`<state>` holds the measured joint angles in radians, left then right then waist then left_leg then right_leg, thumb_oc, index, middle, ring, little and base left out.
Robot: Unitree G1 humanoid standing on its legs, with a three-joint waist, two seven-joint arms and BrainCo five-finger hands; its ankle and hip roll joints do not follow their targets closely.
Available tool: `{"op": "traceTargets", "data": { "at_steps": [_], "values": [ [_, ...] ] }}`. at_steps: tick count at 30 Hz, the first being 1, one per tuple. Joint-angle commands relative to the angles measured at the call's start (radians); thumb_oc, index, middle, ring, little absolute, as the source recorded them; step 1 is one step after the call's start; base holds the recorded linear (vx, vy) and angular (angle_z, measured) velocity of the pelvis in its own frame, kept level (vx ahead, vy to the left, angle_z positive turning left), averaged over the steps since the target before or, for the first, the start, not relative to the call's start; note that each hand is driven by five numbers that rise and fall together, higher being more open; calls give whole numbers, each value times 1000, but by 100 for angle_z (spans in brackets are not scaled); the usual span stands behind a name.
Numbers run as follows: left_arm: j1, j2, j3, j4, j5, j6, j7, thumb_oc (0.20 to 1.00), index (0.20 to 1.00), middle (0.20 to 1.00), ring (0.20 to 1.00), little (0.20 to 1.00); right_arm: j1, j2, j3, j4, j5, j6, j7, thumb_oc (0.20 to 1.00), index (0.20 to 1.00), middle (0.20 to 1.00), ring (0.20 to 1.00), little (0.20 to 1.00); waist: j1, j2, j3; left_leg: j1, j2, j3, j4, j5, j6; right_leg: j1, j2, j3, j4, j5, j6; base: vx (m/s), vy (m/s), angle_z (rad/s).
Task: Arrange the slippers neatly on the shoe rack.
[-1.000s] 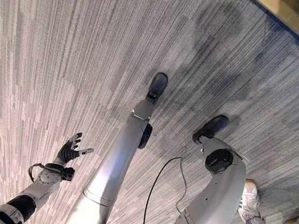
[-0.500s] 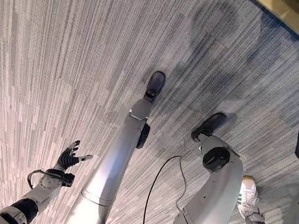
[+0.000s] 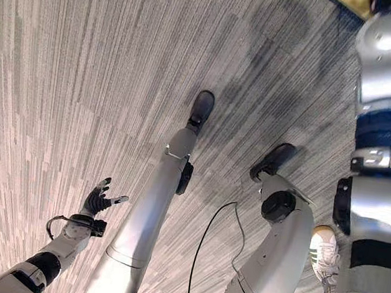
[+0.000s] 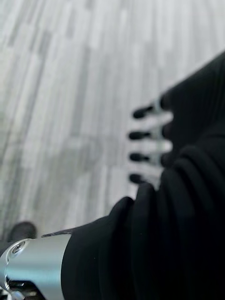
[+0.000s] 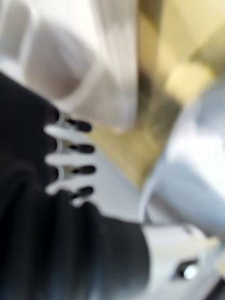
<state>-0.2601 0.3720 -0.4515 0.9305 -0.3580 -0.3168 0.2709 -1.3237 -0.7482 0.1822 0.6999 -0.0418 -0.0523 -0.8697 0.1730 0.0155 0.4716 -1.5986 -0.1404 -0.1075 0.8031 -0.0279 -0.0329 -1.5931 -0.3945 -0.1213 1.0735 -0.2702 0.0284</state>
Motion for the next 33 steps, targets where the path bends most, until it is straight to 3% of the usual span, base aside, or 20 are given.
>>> {"op": "traceTargets", "data": {
  "at_steps": [1,19,25,33],
  "values": [
    [5,-10,51,80,28,9,23,1000,1000,1000,1000,1000,-76,-15,35,-61,15,-28,-9,1000,1000,1000,1000,1000,2,14,26,29,25,-16,23,-158,6,128,53,93,-59,-61,70,-4,2,-5],
    [10,-1,57,71,22,6,21,1000,1000,1000,1000,1000,-66,11,110,-23,58,-74,98,1000,1000,1000,1000,1000,-1,8,22,29,32,-20,19,-157,1,128,59,90,-60,-66,65,0,0,0],
    [11,0,64,76,20,10,27,1000,1000,1000,1000,1000,-30,69,92,-29,85,-91,113,1000,1000,1000,1000,1000,-8,2,16,29,34,-22,19,-156,-1,127,64,90,-60,-69,62,0,0,0],
    [18,6,66,63,27,5,23,1000,1000,1000,1000,1000,-28,115,157,-14,66,-96,184,1000,1000,1000,1000,1000,-4,6,19,29,34,-23,22,-153,-3,127,63,89,-51,-70,60,0,0,0]
  ]
}}
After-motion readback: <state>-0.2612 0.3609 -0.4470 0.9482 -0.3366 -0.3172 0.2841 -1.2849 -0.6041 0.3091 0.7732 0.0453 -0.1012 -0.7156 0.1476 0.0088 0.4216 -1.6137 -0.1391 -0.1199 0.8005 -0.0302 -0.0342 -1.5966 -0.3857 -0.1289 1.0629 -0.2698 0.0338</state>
